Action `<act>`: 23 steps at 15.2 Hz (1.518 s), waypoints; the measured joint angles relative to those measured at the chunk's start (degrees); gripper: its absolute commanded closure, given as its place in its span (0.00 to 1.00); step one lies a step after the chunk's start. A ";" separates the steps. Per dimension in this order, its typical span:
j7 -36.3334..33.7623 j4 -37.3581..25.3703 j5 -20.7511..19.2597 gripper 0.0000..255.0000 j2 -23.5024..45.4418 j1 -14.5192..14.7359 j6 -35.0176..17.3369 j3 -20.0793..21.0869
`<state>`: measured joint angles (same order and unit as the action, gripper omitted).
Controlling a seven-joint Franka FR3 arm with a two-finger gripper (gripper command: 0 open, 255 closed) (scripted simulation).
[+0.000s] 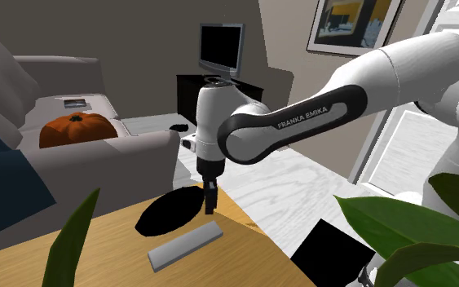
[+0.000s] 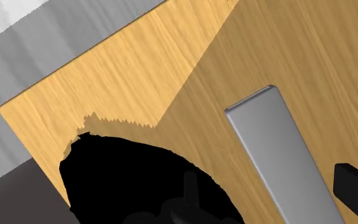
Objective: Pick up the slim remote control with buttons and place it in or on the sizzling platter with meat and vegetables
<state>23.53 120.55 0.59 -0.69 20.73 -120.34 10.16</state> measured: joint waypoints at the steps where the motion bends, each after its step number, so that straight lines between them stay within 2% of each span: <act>1: 0.89 -0.64 -0.21 0.00 1.35 0.51 -0.53 0.50; 8: 5.84 -4.11 -2.28 0.00 10.20 4.02 -4.68 3.92; 15: 5.59 -2.43 -3.33 0.00 13.33 4.52 -9.34 3.99; 22: 5.52 -2.29 -3.47 0.00 13.74 4.55 -9.89 3.94; 23: 5.52 -2.29 -3.47 1.00 13.74 4.55 -9.89 3.94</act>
<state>29.05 118.26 -2.88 13.04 25.28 -130.23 14.11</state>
